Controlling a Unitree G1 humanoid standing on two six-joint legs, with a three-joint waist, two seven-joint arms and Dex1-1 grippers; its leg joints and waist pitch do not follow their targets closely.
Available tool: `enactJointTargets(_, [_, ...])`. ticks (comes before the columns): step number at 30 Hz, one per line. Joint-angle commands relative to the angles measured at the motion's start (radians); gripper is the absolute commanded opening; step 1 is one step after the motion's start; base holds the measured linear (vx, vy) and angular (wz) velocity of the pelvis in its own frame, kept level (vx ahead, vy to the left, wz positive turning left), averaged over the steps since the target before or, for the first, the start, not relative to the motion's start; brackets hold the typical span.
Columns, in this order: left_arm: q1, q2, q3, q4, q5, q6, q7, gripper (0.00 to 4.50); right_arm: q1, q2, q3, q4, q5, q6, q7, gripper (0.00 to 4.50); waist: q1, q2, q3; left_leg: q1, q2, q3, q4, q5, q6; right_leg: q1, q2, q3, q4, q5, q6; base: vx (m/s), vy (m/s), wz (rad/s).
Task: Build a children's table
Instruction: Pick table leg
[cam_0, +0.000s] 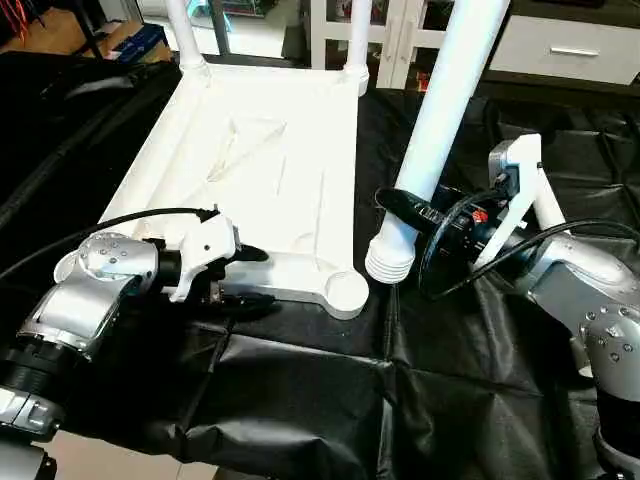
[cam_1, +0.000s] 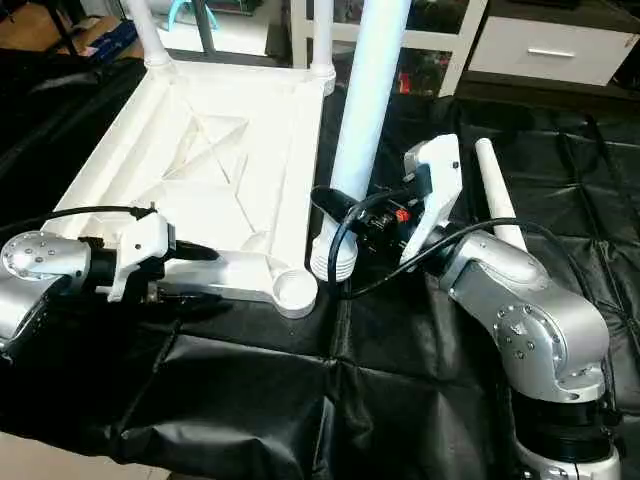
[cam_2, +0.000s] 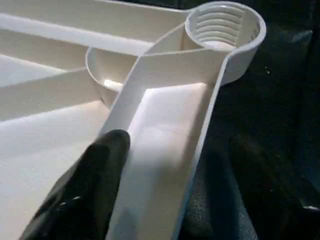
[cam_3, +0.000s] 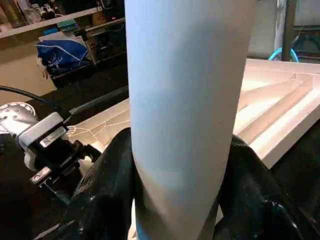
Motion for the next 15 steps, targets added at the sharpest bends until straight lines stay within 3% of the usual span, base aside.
enactJointTargets(1, [-0.011,0.002,0.007,0.019,0.006,-0.012,-0.011,3.24,-0.003,-0.009,0.0,-0.025,0.012,0.007,0.006,1.84,0.002,0.008,-0.084,0.025,0.03,-0.012,-0.077,-0.169,-0.015,0.06,-0.032,0.028,-0.053,-0.137,-0.248,0.0,0.0,0.0])
enactJointTargets(7, [-0.019,-0.006,-0.021,0.068,0.067,-0.057,-0.019,2.69,-0.006,-0.014,0.007,-0.022,0.011,0.007,0.015,1.84,0.002,0.008,-0.085,0.026,0.032,-0.013,-0.079,-0.171,-0.015,0.059,-0.033,0.028,-0.055,-0.141,-0.241,0.0,0.0,0.0])
enactJointTargets(15, [-0.032,-0.029,-0.026,0.099,0.085,-0.076,-0.017,1.88,-0.004,-0.013,0.012,-0.025,0.011,0.006,0.016,1.84,0.003,0.008,-0.086,0.026,0.032,-0.012,-0.078,-0.175,-0.018,0.06,-0.035,0.028,-0.056,-0.139,-0.249,0.0,0.0,0.0])
